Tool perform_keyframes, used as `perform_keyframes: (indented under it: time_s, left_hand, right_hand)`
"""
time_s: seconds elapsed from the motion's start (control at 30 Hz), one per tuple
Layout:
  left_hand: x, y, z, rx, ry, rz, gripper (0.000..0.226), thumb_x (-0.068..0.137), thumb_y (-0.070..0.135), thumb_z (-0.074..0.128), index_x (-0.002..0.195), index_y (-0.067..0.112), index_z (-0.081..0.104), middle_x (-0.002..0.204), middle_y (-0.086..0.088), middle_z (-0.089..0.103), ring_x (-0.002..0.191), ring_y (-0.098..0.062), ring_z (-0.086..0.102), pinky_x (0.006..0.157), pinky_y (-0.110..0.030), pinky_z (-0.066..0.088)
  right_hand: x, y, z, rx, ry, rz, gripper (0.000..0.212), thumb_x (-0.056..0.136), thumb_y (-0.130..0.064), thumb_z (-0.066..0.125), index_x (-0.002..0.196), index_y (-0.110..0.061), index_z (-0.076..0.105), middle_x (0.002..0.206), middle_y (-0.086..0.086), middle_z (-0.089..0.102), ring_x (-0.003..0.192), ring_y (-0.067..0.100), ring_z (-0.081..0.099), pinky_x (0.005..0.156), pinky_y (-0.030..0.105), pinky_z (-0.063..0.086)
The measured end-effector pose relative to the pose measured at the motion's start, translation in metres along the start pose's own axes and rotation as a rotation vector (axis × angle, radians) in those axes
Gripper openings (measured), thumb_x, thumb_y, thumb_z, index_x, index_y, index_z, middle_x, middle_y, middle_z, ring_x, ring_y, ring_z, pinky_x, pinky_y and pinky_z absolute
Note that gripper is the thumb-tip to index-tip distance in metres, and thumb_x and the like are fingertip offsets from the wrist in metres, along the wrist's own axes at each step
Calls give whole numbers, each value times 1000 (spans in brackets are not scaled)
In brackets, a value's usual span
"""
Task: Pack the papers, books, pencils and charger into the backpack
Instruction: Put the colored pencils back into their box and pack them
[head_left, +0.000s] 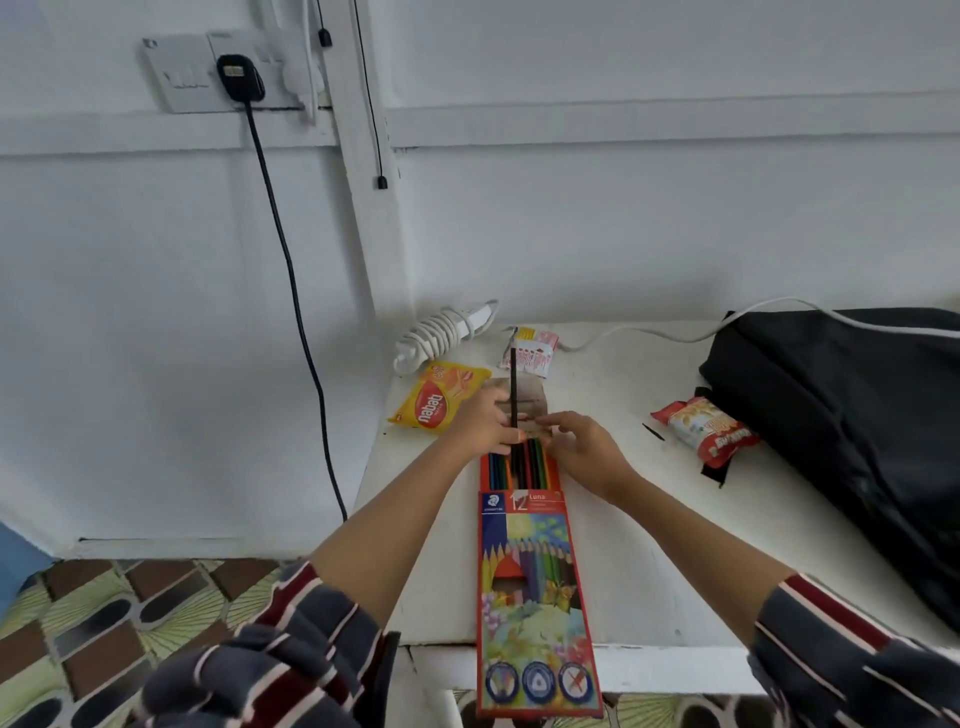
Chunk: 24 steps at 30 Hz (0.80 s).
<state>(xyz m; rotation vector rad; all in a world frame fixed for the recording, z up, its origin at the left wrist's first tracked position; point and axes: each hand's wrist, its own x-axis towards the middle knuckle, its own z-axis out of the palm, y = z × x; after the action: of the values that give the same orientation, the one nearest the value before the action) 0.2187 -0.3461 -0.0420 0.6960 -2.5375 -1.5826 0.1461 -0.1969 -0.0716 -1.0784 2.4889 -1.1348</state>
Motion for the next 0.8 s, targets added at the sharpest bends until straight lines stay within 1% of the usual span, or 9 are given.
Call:
perform_keyframes:
  time_s: [0.1, 0.2, 0.27, 0.4, 0.53, 0.67, 0.7, 0.73, 0.8]
  left_hand:
    - [-2, 2, 2, 69, -6, 26, 78, 77, -1, 71, 142, 10, 30, 109, -17, 56, 96, -24, 60, 66, -26, 56]
    - [-2, 1, 9, 336, 43, 133, 86, 75, 7, 75, 145, 16, 26, 118, -17, 55, 100, -26, 59, 83, -38, 53]
    - [-3, 0, 14, 467, 44, 177, 78, 77, 13, 74, 143, 17, 33, 121, -18, 57, 110, -31, 55, 93, -41, 47]
    - [-7, 0, 12, 598, -24, 232, 45, 86, 22, 65, 128, 11, 55, 108, -12, 64, 96, -22, 59, 77, -29, 43]
    - [-7, -13, 10, 742, 10, 246, 37, 88, 36, 59, 119, 15, 64, 126, -11, 51, 116, -25, 47, 98, -38, 41]
    - [-10, -10, 11, 701, 33, 235, 34, 95, 31, 50, 92, 2, 68, 104, -16, 56, 106, -30, 51, 93, -39, 40]
    - [-11, -8, 10, 686, 31, 220, 34, 96, 29, 49, 90, 1, 68, 105, -17, 56, 106, -30, 50, 91, -38, 38]
    - [-12, -7, 8, 678, 38, 216, 32, 96, 28, 48, 94, 3, 68, 110, -17, 54, 109, -30, 48, 91, -36, 37]
    - [-12, -8, 4, 674, 61, 204, 29, 96, 26, 49, 117, 13, 63, 125, -14, 44, 120, -30, 38, 99, -38, 35]
  right_hand:
    - [-3, 1, 0, -48, -29, -65, 36, 91, -19, 56, 127, -14, 55, 132, 3, 54, 121, 18, 46, 97, 28, 37]
    - [-4, 3, 2, -118, -41, -116, 41, 90, -22, 58, 130, -15, 52, 138, 3, 48, 126, 19, 42, 104, 31, 31]
    - [-4, 5, 2, -136, -47, -121, 42, 90, -22, 58, 131, -15, 52, 140, 4, 45, 128, 20, 40, 105, 30, 29]
    - [-3, 7, 1, -155, -64, -112, 42, 92, -25, 55, 132, -16, 51, 142, 4, 42, 130, 21, 37, 106, 32, 28]
    - [-2, 10, 2, -181, -62, -122, 41, 92, -28, 55, 132, -16, 52, 142, 4, 42, 130, 21, 37, 107, 34, 27]
    - [0, 12, 3, -205, -77, -138, 42, 93, -31, 52, 132, -18, 51, 143, 3, 43, 130, 19, 37, 106, 34, 27]
    - [0, 12, 3, -208, -77, -138, 42, 93, -31, 52, 133, -18, 50, 143, 3, 42, 130, 19, 37, 106, 33, 27]
    - [-1, 12, 2, -211, -77, -137, 42, 93, -31, 52, 133, -18, 50, 143, 3, 42, 130, 19, 36, 106, 33, 27]
    - [-1, 12, 2, -219, -73, -138, 42, 93, -30, 52, 133, -18, 50, 143, 2, 42, 131, 18, 36, 106, 33, 26]
